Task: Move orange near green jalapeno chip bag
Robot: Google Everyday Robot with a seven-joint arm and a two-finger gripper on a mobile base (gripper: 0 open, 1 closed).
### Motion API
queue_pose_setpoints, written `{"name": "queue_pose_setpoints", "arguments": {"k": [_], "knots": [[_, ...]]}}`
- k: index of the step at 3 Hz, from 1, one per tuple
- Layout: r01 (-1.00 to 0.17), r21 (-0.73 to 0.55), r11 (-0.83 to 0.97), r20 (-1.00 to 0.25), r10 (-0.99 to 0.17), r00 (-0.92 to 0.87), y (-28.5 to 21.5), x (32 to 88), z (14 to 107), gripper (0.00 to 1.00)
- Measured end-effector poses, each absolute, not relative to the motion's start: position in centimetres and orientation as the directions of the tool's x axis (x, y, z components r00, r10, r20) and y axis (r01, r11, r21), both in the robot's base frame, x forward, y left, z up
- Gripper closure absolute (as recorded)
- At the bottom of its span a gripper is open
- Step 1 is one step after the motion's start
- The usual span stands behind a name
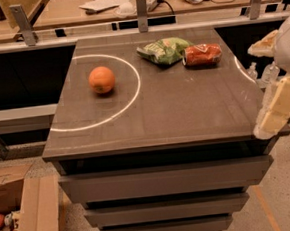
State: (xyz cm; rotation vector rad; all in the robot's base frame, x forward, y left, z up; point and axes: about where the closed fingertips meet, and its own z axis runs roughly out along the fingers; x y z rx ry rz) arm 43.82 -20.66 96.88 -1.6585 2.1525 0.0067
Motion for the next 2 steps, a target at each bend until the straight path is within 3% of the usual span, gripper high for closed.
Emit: {"name": "queue_pose_setpoints", "arguments": {"k": [2], "knots": [[-0.888, -0.231, 0.398, -0.652, -0.74, -0.162, -17.4, 44.7, 93.7, 0.0]]}}
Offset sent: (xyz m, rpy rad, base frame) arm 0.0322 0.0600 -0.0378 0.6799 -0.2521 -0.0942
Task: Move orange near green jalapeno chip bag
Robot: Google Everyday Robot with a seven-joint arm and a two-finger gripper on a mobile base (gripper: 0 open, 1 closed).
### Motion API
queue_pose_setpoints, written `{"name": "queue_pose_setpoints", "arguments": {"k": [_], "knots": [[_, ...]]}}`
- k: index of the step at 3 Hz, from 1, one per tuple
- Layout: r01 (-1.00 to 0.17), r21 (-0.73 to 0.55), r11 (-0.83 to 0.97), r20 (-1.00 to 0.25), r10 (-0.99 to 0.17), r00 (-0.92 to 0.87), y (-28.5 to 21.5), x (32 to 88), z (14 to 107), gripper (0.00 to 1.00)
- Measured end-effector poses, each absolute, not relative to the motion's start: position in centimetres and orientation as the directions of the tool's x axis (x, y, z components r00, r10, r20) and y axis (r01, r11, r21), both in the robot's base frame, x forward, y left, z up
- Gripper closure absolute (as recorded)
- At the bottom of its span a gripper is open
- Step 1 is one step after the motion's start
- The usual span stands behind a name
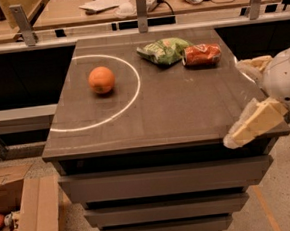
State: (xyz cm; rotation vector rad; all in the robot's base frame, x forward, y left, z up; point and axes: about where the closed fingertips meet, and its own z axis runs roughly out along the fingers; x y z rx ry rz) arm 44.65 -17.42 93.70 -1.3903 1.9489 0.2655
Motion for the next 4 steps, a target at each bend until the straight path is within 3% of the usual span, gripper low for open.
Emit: {"name": "queue_pose_setpoints", "arguments": {"k": [2, 4], "knots": [[-0.8, -0.109, 0.59, -0.885, -0.424, -0.193, -15.4, 48.2, 90.2, 0.0], [-0.79, -0.088, 0.607, -0.907, -0.376, -0.188, -14.8, 48.7, 91.3, 0.0]]}}
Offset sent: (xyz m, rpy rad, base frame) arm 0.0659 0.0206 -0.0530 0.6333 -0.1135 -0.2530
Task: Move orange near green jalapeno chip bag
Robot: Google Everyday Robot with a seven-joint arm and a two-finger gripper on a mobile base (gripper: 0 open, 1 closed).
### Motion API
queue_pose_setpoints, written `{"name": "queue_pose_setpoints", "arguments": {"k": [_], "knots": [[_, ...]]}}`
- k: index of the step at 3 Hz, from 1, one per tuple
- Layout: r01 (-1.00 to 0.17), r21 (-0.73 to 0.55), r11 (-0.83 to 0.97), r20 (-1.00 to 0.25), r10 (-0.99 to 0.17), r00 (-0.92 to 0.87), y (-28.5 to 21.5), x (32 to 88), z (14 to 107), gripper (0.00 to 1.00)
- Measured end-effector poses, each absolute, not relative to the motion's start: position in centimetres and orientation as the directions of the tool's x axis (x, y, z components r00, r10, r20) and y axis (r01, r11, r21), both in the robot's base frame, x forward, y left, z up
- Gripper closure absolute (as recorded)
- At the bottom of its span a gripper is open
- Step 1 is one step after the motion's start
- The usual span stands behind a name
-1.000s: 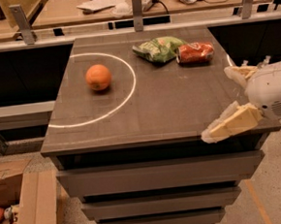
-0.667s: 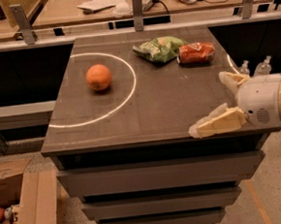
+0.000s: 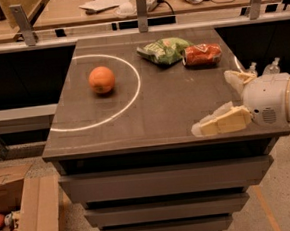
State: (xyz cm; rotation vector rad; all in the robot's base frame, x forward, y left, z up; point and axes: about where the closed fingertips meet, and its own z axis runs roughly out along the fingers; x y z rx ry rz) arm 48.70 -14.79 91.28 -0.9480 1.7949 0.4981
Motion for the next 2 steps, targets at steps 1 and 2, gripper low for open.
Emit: {"name": "queue_pose_setpoints", "arguments": {"k": [1, 2], "knots": [[-0.774, -0.079, 0.628, -0.923, -0.339, -0.181, -14.1, 49.2, 90.6, 0.0], [-0.781, -0.075, 0.62, -0.944, -0.297, -0.146, -12.1, 51.2, 89.9, 0.0]]}}
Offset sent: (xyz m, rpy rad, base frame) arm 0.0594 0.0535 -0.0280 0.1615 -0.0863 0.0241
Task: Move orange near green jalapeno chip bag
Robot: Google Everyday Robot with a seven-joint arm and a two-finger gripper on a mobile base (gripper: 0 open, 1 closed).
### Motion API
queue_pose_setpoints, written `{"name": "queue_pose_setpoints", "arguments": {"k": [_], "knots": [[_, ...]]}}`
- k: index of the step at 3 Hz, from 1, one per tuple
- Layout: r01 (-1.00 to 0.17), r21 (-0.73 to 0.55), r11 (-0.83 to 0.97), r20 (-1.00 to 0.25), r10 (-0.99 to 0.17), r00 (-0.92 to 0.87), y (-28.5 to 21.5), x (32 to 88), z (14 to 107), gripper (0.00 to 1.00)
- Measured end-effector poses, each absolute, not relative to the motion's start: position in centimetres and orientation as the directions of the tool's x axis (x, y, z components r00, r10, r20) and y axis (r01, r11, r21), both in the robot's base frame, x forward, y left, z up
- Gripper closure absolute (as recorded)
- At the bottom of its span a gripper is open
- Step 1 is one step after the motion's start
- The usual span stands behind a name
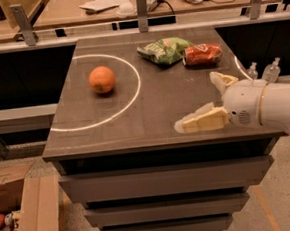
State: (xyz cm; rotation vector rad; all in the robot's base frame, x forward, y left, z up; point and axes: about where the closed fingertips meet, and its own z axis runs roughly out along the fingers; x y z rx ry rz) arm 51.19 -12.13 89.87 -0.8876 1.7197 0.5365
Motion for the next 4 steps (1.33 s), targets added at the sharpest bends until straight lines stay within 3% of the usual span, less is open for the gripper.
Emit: {"name": "queue_pose_setpoints", "arguments": {"k": [4], "knots": [[-0.791, -0.115, 0.6, -0.956, -0.283, -0.076, -0.1, 58.3, 86.2, 0.0]]}}
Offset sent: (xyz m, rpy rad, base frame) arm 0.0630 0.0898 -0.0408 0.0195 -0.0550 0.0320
